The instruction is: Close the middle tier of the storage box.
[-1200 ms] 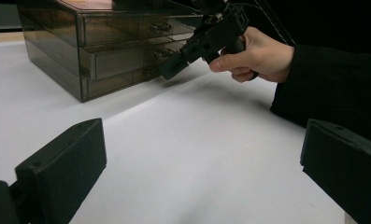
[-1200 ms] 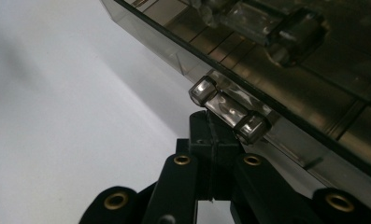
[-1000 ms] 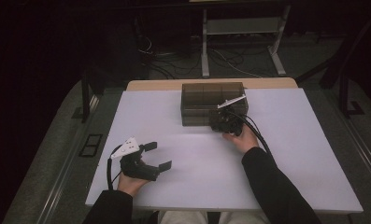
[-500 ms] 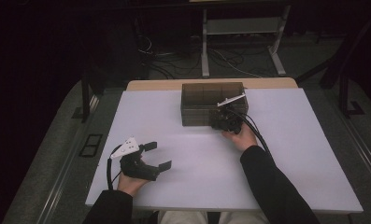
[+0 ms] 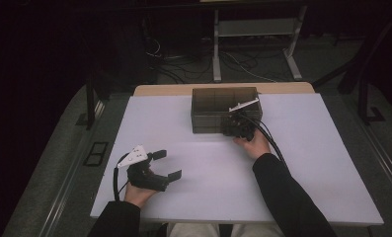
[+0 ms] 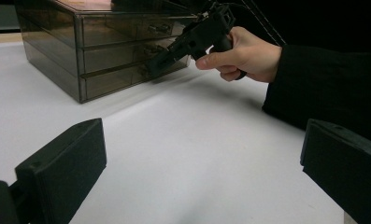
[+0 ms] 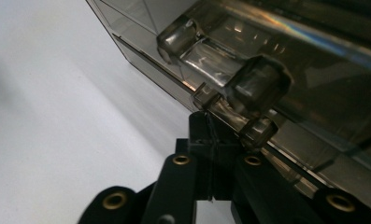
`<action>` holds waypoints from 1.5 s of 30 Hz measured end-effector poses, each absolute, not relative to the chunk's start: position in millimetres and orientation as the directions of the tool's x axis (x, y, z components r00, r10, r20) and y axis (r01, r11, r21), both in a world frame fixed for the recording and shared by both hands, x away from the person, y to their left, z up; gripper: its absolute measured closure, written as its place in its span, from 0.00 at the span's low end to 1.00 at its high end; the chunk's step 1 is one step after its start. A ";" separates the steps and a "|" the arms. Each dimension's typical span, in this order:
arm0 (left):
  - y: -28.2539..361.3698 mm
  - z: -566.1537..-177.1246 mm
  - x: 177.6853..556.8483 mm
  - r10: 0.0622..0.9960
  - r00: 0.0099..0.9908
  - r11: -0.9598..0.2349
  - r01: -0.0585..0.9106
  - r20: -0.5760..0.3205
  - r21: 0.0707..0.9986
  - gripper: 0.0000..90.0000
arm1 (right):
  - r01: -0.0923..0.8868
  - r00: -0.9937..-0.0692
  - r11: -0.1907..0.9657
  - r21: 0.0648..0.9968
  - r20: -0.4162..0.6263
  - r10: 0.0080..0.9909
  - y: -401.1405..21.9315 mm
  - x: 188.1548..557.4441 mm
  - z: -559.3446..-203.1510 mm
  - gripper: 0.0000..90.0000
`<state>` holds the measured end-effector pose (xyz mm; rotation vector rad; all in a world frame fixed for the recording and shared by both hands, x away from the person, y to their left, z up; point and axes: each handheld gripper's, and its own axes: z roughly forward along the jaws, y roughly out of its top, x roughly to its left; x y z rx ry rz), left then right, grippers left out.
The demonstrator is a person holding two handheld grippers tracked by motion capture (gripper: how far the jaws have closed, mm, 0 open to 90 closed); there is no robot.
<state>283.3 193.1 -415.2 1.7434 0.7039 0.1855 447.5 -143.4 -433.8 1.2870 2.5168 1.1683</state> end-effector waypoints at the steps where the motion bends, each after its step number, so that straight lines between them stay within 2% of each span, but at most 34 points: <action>1: 193.1 -415.2 283.3 0.545 0.805 -0.131 0.358 -0.235 0.924 0.00 | 0.659 -0.644 0.356 0.663 0.253 0.722 -143.3 447.4 -433.8 0.96; 11: 192.1 -415.1 282.9 0.544 0.806 -0.132 0.359 -0.236 0.924 0.00 | 0.643 -0.678 0.379 0.665 0.264 0.686 -143.8 437.7 -429.5 0.87; 18: 192.2 -415.1 282.7 0.546 0.804 -0.133 0.360 -0.235 0.923 0.00 | 0.642 -0.692 0.381 0.666 0.287 0.663 -148.8 426.1 -429.9 0.65; 25: 191.4 -415.3 282.6 0.545 0.805 -0.136 0.360 -0.233 0.923 0.00 | 0.642 -0.704 0.383 0.665 0.313 0.637 -158.1 415.7 -427.3 0.49; 27: 191.9 -415.2 282.5 0.545 0.805 -0.135 0.360 -0.234 0.923 0.00 | 0.643 -0.705 0.375 0.667 0.326 0.630 -161.1 412.9 -425.7 0.38; 29: 192.2 -415.1 282.2 0.545 0.805 -0.135 0.359 -0.233 0.924 0.00 | 0.641 -0.714 0.382 0.666 0.334 0.615 -164.1 409.2 -424.5 0.22; 30: 192.2 -415.1 282.3 0.546 0.805 -0.135 0.360 -0.234 0.923 0.00 | 0.634 -0.715 0.384 0.671 0.320 0.621 -165.3 406.6 -423.8 0.18; 32: 192.2 -415.3 282.5 0.546 0.804 -0.135 0.360 -0.234 0.923 0.00 | 0.621 -0.719 0.382 0.685 0.304 0.625 -169.5 401.6 -422.3 0.17; 34: 191.9 -415.5 282.8 0.546 0.804 -0.135 0.360 -0.234 0.923 0.00 | 0.618 -0.723 0.374 0.691 0.312 0.617 -173.4 398.1 -421.5 0.02; 35: 191.8 -415.5 282.7 0.546 0.804 -0.135 0.360 -0.234 0.923 0.00 | 0.612 -0.728 0.377 0.696 0.309 0.612 -175.8 395.8 -420.8 0.00; 45: 191.8 -415.3 282.1 0.545 0.805 -0.133 0.359 -0.235 0.924 0.00 | 0.593 -0.728 0.347 0.727 0.300 0.616 -191.7 376.6 -408.9 0.00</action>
